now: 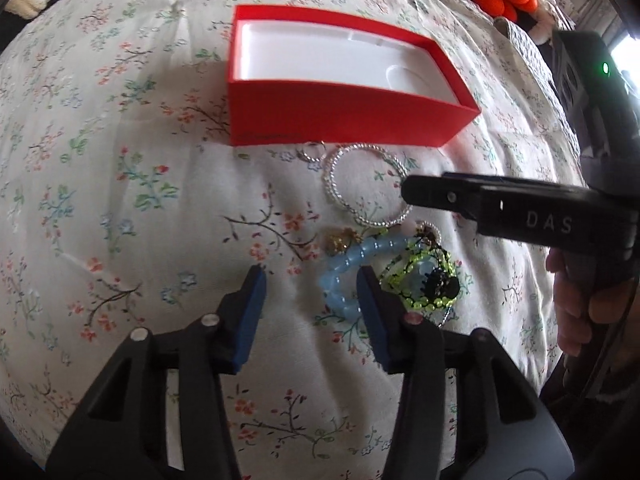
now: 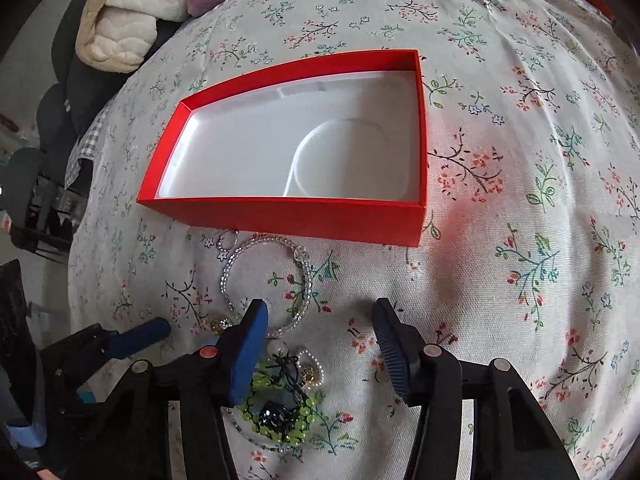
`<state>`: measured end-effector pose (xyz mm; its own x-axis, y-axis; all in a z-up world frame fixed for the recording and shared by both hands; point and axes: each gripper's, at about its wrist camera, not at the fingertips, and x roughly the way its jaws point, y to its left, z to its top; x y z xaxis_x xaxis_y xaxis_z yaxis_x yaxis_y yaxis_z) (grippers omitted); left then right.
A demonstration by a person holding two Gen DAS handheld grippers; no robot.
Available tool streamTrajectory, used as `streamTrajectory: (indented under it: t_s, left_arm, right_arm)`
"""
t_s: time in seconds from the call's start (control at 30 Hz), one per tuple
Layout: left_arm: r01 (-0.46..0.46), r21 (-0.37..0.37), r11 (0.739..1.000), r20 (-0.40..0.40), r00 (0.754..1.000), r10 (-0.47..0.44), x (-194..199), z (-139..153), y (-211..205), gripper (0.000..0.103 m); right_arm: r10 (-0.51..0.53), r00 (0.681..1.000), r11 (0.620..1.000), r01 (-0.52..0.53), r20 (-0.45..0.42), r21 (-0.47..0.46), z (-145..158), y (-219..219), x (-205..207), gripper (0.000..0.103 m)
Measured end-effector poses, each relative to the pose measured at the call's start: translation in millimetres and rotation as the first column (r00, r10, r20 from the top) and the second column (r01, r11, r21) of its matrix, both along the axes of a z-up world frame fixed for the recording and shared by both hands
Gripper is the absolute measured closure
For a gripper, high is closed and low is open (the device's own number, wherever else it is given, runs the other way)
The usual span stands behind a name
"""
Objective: Organize jewelry
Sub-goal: 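Grasp the light-blue bead bracelet with the left tool while the right tool grasps the silver bangle, then lift both bracelets and carry them toward the red box with both tools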
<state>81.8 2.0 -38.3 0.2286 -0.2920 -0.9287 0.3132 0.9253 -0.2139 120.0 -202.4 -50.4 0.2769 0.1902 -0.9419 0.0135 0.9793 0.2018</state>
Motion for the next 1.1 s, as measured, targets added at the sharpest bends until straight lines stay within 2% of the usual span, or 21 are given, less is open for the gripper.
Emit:
streamTrajectory:
  t_s: [0.27,0.4,0.5,0.53,0.57,0.67,0.87,1.1]
  left_arm:
    - [0.06,0.015,0.998,-0.014,0.998,-0.06,3,-10,-17,0.057]
    - [0.105,0.065,0.992,0.01,0.994,-0.106,-1,-13,-30,0.057]
    - [0.124,0.089,0.988,0.021,0.992,-0.127,-3,-14,-39,0.057]
    - [0.125,0.091,0.988,0.021,0.992,-0.127,-3,-14,-40,0.058]
    - [0.125,0.092,0.988,0.021,0.992,-0.128,-2,-14,-42,0.058]
    - [0.123,0.104,0.987,0.026,0.992,-0.126,-2,-16,-48,0.064]
    - [0.097,0.084,0.992,0.016,0.995,-0.099,2,-17,-40,0.076]
    - [0.118,0.107,0.987,0.03,0.992,-0.122,-4,-18,-46,0.08]
  right_arm:
    - [0.021,0.999,0.999,-0.019,0.031,-0.041,-7,14,11,0.053]
    - [0.068,0.996,0.99,-0.061,0.058,-0.126,-10,28,10,0.058]
    - [0.127,0.989,0.973,-0.109,0.078,-0.203,-12,40,8,0.074]
    - [0.142,0.987,0.972,-0.124,0.078,-0.202,-14,42,8,0.091]
    - [0.145,0.987,0.973,-0.129,0.07,-0.193,-15,43,10,0.094]
    - [0.137,0.988,0.977,-0.124,0.069,-0.174,-14,39,12,0.098]
    - [0.096,0.992,0.986,-0.083,0.083,-0.145,-3,19,5,0.099]
    - [0.076,0.992,0.991,-0.065,0.096,-0.115,10,8,-8,0.099]
